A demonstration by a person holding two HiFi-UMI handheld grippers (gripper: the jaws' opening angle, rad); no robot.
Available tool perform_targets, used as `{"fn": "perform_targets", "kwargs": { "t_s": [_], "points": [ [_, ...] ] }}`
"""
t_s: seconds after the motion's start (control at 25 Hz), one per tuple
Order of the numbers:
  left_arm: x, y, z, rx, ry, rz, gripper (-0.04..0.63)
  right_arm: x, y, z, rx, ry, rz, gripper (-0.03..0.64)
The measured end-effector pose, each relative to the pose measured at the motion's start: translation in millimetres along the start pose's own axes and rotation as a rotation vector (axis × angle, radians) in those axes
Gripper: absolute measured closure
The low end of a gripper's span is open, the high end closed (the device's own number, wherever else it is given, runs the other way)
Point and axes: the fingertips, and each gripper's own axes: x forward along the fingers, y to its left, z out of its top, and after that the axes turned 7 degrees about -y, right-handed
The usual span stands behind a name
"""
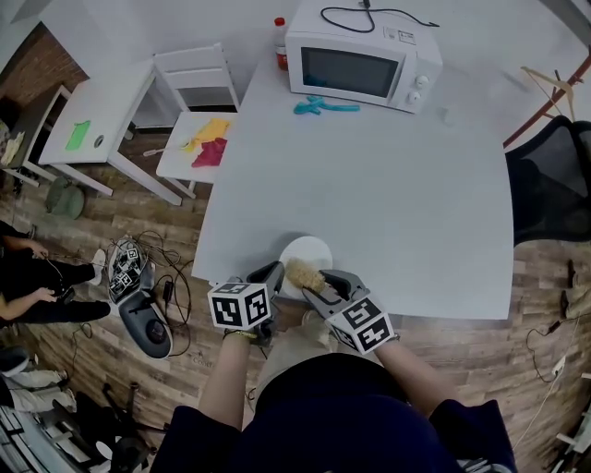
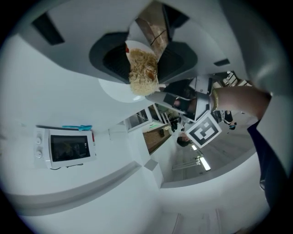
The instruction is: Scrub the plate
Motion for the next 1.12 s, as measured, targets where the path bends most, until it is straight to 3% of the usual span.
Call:
{"fn": "perform_targets", "kwargs": {
  "t_s": [0.2,0.52,0.88,1.12],
  "points": [
    [-1.0,2.3,0.7,0.009,-0.002,0.009,0.565,-7.4,10.1,-25.4,-0.001,0.062,0.047,0.434],
    [-0.8,3.1,-1.3,0.021,0.006,0.011,0.565,-22.5,-27.8,-41.3,0.021,0.108,-0.045,0.434],
    [-2.4,2.8,-2.6,0.035,0.008,0.012,0.563,-19.0,-72.2,-23.7,-0.006,0.116,-0.166,0.434],
    [-3.1,3.2,-2.9,0.033,0.005,0.016,0.563,-0.3,-78.1,0.1,-0.037,0.092,-0.182,0.434]
  ]
}}
